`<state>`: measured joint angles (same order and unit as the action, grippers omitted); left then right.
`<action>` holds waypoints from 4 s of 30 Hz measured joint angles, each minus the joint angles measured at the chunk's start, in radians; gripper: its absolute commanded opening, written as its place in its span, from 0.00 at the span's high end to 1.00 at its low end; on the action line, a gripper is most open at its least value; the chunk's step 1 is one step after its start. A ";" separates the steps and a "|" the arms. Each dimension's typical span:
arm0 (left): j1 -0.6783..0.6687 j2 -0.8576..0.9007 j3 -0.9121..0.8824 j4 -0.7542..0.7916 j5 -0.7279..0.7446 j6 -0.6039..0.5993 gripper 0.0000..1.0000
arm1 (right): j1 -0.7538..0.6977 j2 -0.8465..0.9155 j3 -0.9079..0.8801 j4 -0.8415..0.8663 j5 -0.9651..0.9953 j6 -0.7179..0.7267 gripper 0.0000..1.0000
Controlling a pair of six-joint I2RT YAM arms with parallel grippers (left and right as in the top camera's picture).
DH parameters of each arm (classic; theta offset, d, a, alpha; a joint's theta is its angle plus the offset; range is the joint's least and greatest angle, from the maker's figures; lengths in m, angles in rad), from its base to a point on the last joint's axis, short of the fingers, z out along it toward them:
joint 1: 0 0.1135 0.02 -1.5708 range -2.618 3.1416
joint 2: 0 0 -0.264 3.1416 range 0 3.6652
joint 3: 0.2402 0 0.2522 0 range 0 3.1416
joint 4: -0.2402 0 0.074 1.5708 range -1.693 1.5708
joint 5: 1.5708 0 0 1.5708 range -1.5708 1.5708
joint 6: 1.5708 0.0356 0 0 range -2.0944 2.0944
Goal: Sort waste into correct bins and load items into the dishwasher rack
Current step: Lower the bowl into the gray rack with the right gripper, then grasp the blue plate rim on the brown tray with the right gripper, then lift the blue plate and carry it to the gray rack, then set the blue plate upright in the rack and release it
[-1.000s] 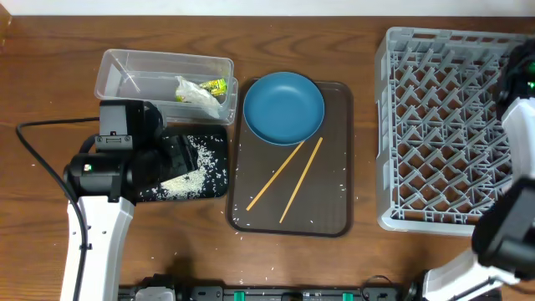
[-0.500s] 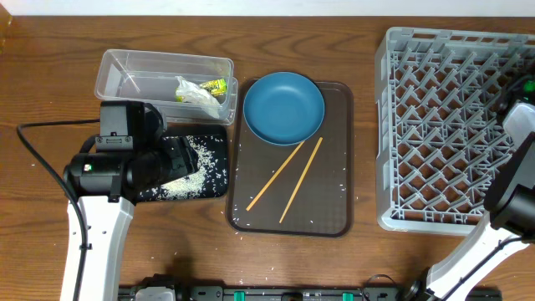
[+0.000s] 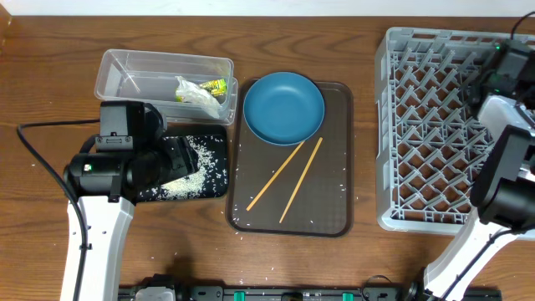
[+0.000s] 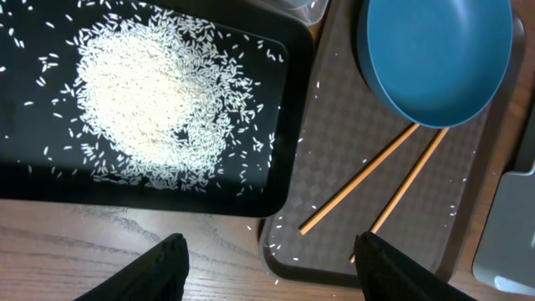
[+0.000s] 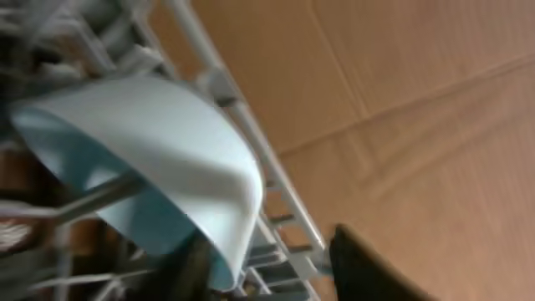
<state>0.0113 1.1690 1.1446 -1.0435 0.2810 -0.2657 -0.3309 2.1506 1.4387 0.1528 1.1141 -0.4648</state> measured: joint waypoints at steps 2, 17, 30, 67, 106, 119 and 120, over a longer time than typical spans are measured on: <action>0.000 0.000 0.000 0.000 0.000 0.000 0.34 | 0.018 0.000 0.000 -0.002 -0.013 0.009 0.37; 0.000 0.000 0.000 -0.001 0.001 0.000 0.33 | 0.166 -0.236 -0.002 -0.359 -0.492 0.158 0.38; 0.000 0.000 0.000 0.000 0.000 0.000 0.33 | 0.461 -0.257 -0.001 -0.479 -1.329 0.629 0.42; 0.000 0.000 0.000 0.000 0.000 0.000 0.33 | 0.373 -0.597 0.026 -0.277 -0.574 0.132 0.99; 0.000 0.000 0.000 0.000 0.000 0.000 0.33 | 0.307 -0.248 0.041 -0.237 0.035 -0.218 0.99; 0.000 0.000 0.000 0.000 0.001 0.000 0.33 | 0.398 -0.254 0.050 -0.742 0.020 0.256 0.48; 0.000 0.000 0.000 0.000 0.000 0.000 0.33 | 0.404 -0.252 0.044 -0.778 -0.002 0.274 0.41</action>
<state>0.0113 1.1690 1.1446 -1.0439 0.2813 -0.2661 0.0731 1.8984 1.4830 -0.6254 1.1126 -0.1905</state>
